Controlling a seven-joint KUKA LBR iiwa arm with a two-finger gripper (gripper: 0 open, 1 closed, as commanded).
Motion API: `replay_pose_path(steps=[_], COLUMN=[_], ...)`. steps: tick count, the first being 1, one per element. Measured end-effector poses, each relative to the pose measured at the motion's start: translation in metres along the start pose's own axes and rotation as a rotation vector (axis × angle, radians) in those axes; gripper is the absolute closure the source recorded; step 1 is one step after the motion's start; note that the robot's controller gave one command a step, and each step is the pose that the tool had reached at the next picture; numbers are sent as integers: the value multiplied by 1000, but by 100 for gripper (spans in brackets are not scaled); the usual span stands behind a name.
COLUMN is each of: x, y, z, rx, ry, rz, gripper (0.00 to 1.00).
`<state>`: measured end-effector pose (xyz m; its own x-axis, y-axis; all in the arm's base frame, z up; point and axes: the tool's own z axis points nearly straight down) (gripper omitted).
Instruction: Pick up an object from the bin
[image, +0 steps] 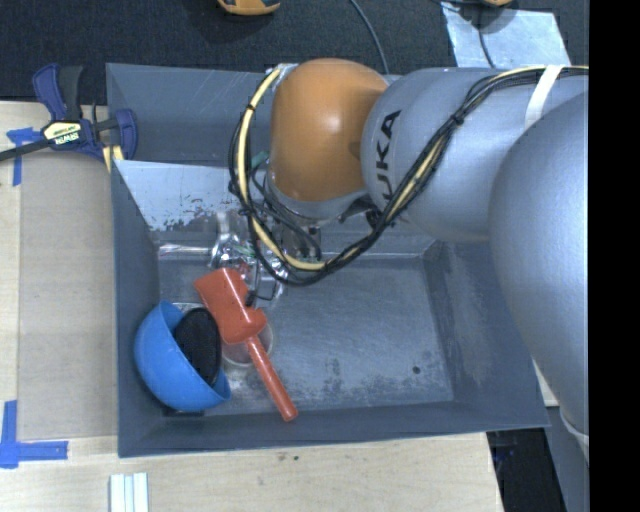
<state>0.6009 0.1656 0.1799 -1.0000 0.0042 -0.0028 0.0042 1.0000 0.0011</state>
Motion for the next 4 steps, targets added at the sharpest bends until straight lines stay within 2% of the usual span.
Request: replay_pose_path(steps=[1,2,3,4], x=[4,4,18,16], y=[-3,-2,-6,-4], z=[56,54,55,26], rx=[0,-1,-1,0], ry=[1,-3,-4,5], rz=[29,32,-216,-173], gripper=[0,0,0,0])
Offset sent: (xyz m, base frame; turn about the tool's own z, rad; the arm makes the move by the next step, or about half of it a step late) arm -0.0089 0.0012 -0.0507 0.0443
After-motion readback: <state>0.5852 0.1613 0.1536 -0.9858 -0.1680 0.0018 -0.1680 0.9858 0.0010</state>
